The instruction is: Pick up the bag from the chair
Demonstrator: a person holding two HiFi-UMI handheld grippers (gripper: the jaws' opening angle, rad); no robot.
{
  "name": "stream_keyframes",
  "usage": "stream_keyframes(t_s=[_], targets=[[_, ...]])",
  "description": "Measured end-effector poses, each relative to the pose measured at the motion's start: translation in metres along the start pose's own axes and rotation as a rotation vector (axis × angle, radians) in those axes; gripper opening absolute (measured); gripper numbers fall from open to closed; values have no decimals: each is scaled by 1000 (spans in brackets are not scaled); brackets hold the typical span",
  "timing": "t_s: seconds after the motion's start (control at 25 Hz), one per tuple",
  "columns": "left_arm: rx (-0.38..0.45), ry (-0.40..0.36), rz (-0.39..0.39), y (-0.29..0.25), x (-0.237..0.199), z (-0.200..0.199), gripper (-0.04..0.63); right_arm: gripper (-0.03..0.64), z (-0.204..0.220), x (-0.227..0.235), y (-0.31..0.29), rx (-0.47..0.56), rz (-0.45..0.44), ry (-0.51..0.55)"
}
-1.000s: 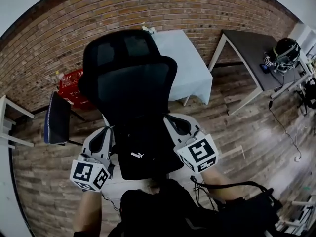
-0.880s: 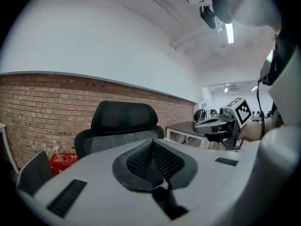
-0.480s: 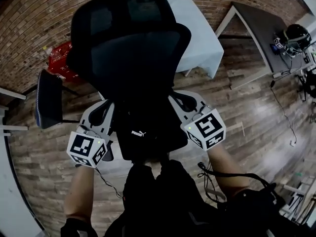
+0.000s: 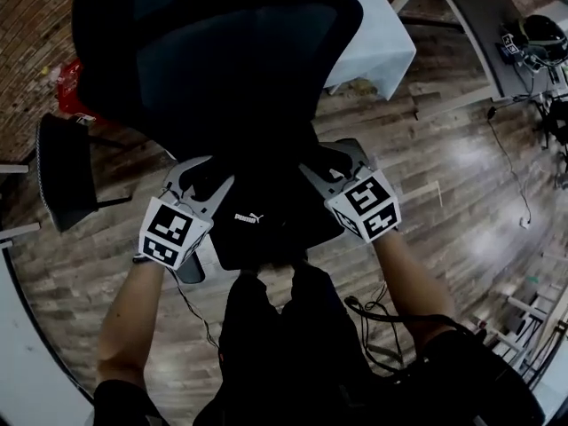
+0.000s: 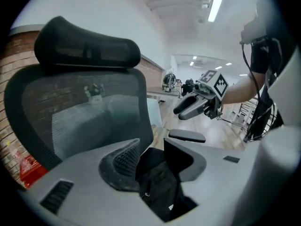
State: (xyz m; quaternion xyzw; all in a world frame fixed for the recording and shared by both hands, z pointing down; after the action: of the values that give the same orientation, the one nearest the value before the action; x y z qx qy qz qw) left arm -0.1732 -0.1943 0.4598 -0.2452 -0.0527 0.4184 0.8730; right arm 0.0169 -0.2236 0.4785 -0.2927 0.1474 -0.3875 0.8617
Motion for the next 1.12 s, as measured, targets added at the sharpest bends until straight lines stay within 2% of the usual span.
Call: stream_keyframes(t_s=[0.16, 0.24, 0.32, 0.48, 0.56, 0.68, 0.84, 1.0, 1.12], targets=[[-97, -33, 24, -26, -12, 36, 152, 206, 31, -2, -25, -72, -31, -21], [-140, -28, 62, -39, -13, 51, 156, 230, 51, -2, -38, -114, -47, -18], [-193, -26, 110, -53, -13, 67, 232, 250, 72, -4, -50, -157, -72, -20], [-384, -69, 172, -79, -19, 116, 278, 299, 109, -13, -77, -229, -111, -22], [-485, -108, 200, -89, -22, 141, 309, 352, 128, -19, -91, -277, -132, 0], [-587, -181, 217, -102, -29, 169, 339, 407, 152, -23, -108, -332, -163, 50], [-646, -208, 227, -116, -40, 192, 345, 420, 174, -24, -128, -372, -182, 78], [-645, -239, 190, -129, -53, 204, 350, 428, 198, -25, -147, -416, -195, 78], [-688, -251, 216, -134, -59, 218, 358, 460, 217, -25, -161, -458, -195, 116]])
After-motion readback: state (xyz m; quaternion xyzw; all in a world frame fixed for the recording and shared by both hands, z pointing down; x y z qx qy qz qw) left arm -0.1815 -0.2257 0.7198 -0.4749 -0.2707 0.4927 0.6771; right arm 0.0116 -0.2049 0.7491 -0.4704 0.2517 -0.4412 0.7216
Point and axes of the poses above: the fingertips, and each gripper's own axes: y backward along the fingers, x to its right, z out of its underside, the point moved 4 cm from there along y, backward along the fingers, and after that the axes turned 7 degrees about z, right-handed, at the moved point
